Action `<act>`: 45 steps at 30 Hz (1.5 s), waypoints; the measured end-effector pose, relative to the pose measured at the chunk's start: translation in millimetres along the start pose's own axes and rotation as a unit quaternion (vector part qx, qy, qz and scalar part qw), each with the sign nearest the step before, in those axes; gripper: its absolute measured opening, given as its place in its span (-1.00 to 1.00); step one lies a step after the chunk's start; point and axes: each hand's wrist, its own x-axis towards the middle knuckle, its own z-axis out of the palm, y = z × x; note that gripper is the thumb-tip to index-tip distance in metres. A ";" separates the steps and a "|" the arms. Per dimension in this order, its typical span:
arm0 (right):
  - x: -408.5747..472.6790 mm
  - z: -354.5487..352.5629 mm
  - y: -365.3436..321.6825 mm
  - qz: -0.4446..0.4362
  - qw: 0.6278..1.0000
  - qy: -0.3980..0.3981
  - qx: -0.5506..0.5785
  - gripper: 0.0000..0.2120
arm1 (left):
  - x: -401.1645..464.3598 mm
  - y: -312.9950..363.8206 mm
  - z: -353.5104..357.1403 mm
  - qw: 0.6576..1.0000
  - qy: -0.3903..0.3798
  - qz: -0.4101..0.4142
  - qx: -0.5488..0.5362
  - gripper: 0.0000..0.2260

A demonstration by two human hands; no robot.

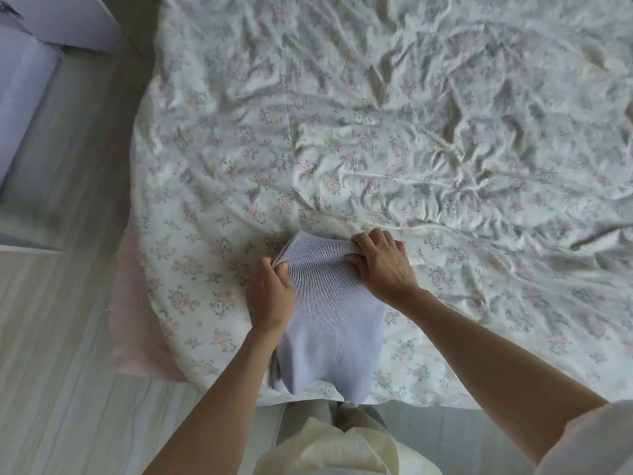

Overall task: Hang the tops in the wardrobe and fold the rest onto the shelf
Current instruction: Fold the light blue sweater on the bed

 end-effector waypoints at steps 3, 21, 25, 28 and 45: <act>1.9 4.8 0.7 0.085 0.992 0.034 0.085 -0.63 | 12.3 2.0 14.3 0.997 -0.024 -0.058 -0.050 -0.85; -31.0 14.5 2.6 0.375 0.763 0.039 0.525 -0.68 | 32.8 3.3 -3.2 0.856 -0.320 -0.275 -0.299 -0.72; -33.6 -11.2 -6.8 0.323 0.744 0.036 0.584 -0.41 | 12.5 14.4 -25.8 0.870 -0.276 -0.238 -0.332 -0.72; -36.2 -39.3 -14.0 0.254 0.690 -0.040 0.676 -0.41 | 2.0 26.3 -55.3 0.884 -0.224 -0.196 -0.360 -0.74; -69.1 -235.0 -247.8 -0.133 0.786 -0.043 0.602 -0.47 | -116.7 53.1 -339.9 0.879 0.106 -0.012 -0.465 -0.74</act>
